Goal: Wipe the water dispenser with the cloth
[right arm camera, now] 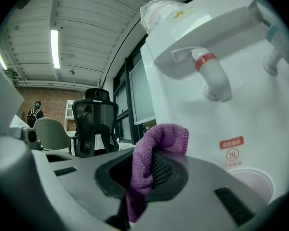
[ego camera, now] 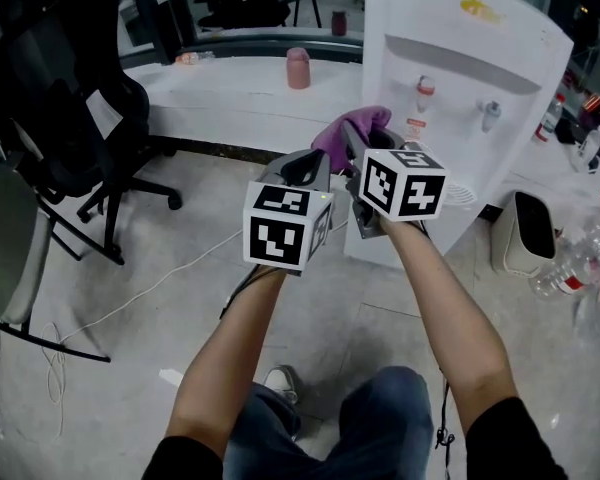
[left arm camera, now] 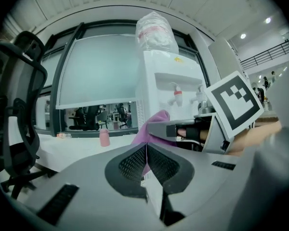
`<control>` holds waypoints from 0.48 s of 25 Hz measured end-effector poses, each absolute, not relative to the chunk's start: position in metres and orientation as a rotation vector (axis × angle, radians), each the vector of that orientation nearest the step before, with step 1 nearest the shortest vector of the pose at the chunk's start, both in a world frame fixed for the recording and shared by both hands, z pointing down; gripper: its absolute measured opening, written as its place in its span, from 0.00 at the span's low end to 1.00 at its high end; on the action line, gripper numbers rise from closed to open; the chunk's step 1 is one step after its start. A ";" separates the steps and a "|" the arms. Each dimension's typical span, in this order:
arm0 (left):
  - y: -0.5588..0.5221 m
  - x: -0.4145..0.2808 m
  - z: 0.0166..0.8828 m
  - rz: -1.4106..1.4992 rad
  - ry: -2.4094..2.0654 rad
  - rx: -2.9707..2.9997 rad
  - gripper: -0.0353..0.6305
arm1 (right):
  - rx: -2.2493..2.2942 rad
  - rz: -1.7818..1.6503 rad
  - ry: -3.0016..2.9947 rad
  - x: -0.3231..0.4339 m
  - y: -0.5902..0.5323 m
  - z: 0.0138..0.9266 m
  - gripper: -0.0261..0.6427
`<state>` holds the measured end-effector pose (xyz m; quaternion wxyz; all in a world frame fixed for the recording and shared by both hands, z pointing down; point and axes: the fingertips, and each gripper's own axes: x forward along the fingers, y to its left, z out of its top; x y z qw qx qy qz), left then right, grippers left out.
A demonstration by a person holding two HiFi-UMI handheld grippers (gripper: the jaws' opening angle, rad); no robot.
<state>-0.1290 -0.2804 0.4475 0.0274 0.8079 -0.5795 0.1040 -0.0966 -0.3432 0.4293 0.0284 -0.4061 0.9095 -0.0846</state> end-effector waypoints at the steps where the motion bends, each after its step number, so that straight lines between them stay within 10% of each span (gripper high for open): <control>1: -0.280 -0.129 0.452 0.322 -1.781 2.492 0.09 | -1.260 -0.274 2.816 -0.097 -0.344 0.437 0.10; 12: -0.280 -0.119 0.488 0.350 -1.736 2.486 0.09 | -1.343 -0.436 2.851 -0.094 -0.340 0.519 0.10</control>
